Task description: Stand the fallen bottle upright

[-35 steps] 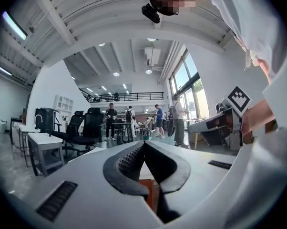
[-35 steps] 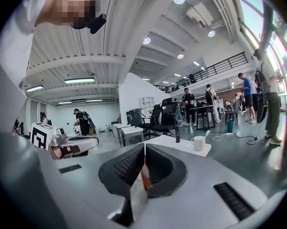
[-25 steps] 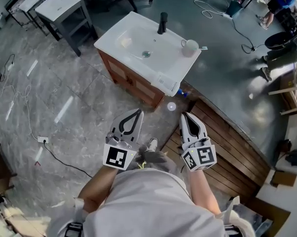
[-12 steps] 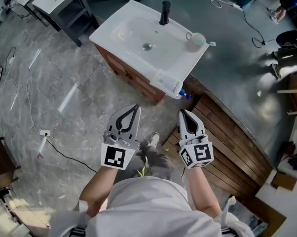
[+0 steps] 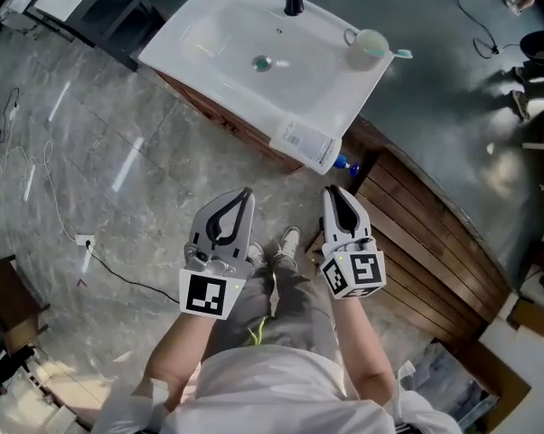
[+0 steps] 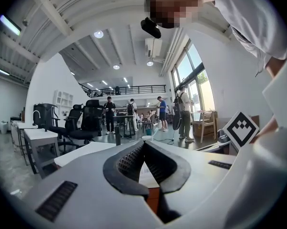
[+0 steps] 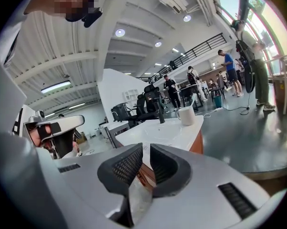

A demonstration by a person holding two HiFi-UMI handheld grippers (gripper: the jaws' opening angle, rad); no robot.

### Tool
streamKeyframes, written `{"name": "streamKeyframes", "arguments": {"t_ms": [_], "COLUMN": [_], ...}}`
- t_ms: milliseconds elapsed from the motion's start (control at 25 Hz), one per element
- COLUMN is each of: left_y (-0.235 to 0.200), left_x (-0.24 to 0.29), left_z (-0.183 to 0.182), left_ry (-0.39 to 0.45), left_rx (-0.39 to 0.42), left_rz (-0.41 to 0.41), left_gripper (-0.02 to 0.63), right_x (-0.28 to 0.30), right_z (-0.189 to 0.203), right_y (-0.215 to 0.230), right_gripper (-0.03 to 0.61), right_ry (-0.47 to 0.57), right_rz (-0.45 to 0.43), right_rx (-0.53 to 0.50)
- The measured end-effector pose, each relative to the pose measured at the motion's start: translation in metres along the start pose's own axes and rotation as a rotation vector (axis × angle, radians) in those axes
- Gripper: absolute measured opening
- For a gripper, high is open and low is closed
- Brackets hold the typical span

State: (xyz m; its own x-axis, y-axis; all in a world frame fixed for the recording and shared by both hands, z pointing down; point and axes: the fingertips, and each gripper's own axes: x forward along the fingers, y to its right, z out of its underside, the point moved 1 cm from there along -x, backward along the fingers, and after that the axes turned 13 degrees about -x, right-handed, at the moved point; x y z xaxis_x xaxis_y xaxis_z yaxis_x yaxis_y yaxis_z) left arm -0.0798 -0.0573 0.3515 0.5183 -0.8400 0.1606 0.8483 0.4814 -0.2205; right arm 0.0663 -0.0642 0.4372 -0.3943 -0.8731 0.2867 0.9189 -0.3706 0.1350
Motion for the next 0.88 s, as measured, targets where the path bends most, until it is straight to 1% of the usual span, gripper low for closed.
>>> {"name": "streamKeyframes", "arguments": {"t_ms": [240,320,640,880], "left_y": [-0.004,-0.004,-0.008,-0.011], "left_x": [0.022,0.025,0.031,0.035], "left_z": [0.024,0.03,0.058,0.074], "left_ry": [-0.029,-0.038,-0.092,-0.13], "left_rx": [-0.004,-0.009,-0.015,0.0], "left_rz": [0.029,0.037,0.051,0.067], "left_gripper": [0.015,0.014,0.015,0.015], "right_x": [0.021,0.025,0.04,0.055], "right_z": [0.03,0.039,0.068,0.075], "right_y": [0.013,0.014,0.026,0.035], "right_gripper": [0.045,0.132,0.2,0.227], "right_ry": [-0.008,-0.01,-0.009,0.022], "right_rz": [0.032,0.034,0.064,0.073], "right_rx": [0.128,0.175,0.305,0.362]}}
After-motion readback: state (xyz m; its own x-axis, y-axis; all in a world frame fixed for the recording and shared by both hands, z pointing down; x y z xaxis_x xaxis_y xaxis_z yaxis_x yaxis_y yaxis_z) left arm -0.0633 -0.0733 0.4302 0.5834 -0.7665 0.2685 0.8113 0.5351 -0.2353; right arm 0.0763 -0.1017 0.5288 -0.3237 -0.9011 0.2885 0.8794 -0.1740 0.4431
